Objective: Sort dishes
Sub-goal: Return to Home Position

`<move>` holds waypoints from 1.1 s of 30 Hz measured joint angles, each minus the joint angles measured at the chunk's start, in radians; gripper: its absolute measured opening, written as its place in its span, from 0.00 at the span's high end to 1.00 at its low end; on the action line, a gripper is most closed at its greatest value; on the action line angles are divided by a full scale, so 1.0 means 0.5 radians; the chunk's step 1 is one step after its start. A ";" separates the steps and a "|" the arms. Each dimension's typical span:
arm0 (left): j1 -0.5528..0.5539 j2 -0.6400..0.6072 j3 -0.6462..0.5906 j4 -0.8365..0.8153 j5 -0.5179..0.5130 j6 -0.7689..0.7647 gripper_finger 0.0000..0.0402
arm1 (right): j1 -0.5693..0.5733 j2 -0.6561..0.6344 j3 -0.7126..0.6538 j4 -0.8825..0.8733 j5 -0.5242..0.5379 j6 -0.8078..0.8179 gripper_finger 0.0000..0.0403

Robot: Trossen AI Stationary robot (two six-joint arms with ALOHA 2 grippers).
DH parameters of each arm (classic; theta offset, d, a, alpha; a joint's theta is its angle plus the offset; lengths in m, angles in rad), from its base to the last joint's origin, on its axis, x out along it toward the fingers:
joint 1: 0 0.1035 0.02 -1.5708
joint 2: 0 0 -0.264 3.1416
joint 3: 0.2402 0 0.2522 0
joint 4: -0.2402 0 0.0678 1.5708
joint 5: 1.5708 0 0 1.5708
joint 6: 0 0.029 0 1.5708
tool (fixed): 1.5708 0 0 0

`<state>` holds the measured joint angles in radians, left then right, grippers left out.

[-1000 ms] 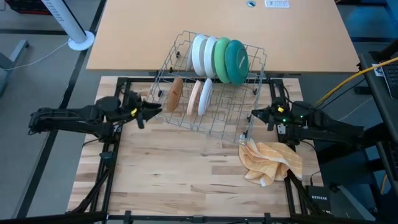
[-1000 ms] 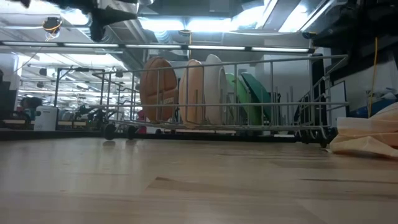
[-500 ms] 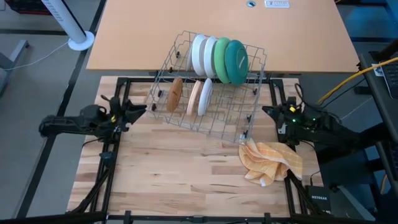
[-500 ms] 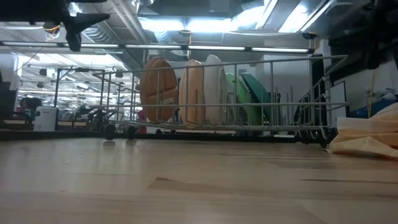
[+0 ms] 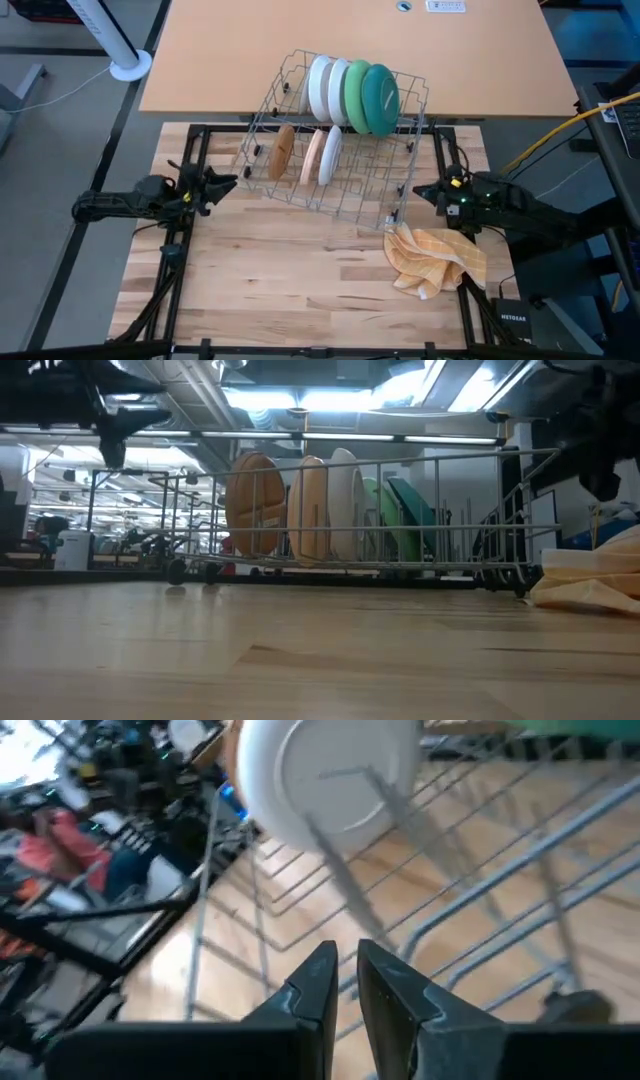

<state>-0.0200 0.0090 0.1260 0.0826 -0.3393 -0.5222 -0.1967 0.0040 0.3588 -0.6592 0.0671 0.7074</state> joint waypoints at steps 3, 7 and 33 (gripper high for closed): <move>0.000 0.000 -0.056 0.004 -0.006 -0.115 0.63 | 0.000 0.000 -0.049 -0.008 -0.113 -0.001 0.88; 0.000 0.001 -0.113 0.002 -0.009 -0.256 0.63 | 0.000 0.000 -0.095 -0.010 -0.235 0.005 0.88; 0.000 0.016 -0.135 -0.357 0.102 0.498 0.63 | 0.000 0.000 -0.120 -0.421 -0.470 0.148 0.88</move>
<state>-0.0200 0.0170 0.0586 -0.0959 -0.2882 -0.2732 -0.1967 0.0040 0.2989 -0.8696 -0.1677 0.7812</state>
